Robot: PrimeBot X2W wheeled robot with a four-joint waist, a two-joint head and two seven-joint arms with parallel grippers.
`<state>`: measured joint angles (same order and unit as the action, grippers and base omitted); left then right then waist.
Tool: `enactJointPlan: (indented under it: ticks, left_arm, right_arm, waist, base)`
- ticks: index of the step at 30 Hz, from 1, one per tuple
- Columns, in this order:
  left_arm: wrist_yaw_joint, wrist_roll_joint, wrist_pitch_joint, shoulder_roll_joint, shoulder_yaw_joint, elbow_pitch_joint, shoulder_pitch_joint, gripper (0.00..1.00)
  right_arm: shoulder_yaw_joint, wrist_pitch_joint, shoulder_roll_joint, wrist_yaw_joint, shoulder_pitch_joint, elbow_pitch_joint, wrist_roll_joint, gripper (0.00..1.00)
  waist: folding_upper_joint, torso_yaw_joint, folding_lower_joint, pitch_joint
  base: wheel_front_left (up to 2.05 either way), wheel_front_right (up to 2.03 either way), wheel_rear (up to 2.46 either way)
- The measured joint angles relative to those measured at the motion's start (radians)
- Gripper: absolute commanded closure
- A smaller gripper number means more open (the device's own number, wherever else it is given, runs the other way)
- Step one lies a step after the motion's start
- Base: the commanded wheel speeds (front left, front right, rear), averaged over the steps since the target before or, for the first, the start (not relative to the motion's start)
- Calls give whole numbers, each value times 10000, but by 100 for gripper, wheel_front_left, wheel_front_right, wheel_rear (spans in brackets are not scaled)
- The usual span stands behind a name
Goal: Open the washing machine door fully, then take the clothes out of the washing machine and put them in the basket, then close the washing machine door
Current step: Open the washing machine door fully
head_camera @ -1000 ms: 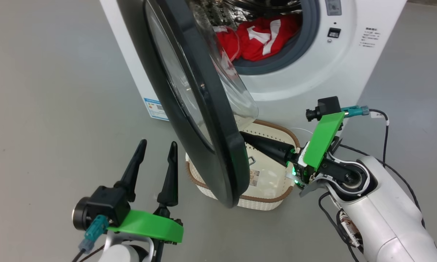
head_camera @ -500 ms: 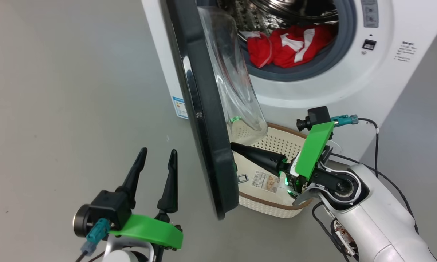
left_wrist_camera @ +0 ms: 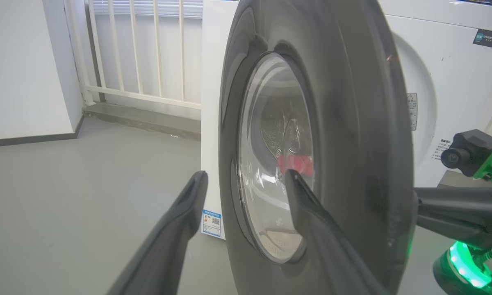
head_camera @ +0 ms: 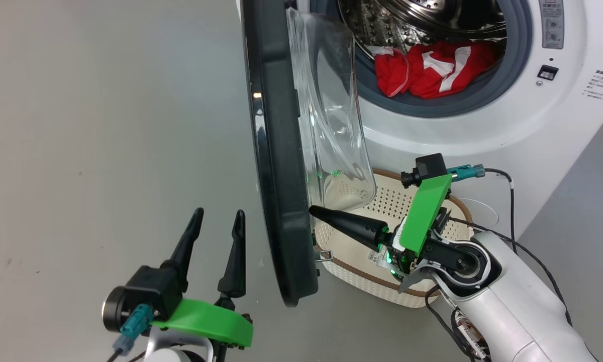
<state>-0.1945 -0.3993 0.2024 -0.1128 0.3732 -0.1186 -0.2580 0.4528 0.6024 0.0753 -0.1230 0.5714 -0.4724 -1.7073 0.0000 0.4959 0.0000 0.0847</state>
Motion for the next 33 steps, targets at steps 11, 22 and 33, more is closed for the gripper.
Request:
enactJointPlan:
  ticks: [11,22,33]
  left_arm:
    - [-77,-75,0,-6,50,-2,131,0]
    - [-119,-150,4,-19,59,-10,134,0]
    - [-174,-334,222,-102,-82,146,150,0]
  right_arm:
    - [299,-144,48,0,18,0,-251,100]
    - [608,-510,94,0,32,-29,-418,100]
    - [966,-3599,805,0,60,174,2355,0]
  waist:
    - [0,315,0,56]
    - [0,422,0,36]
    - [0,249,0,23]
  base:
    - [0,0,0]
    - [0,0,0]
    - [0,0,0]
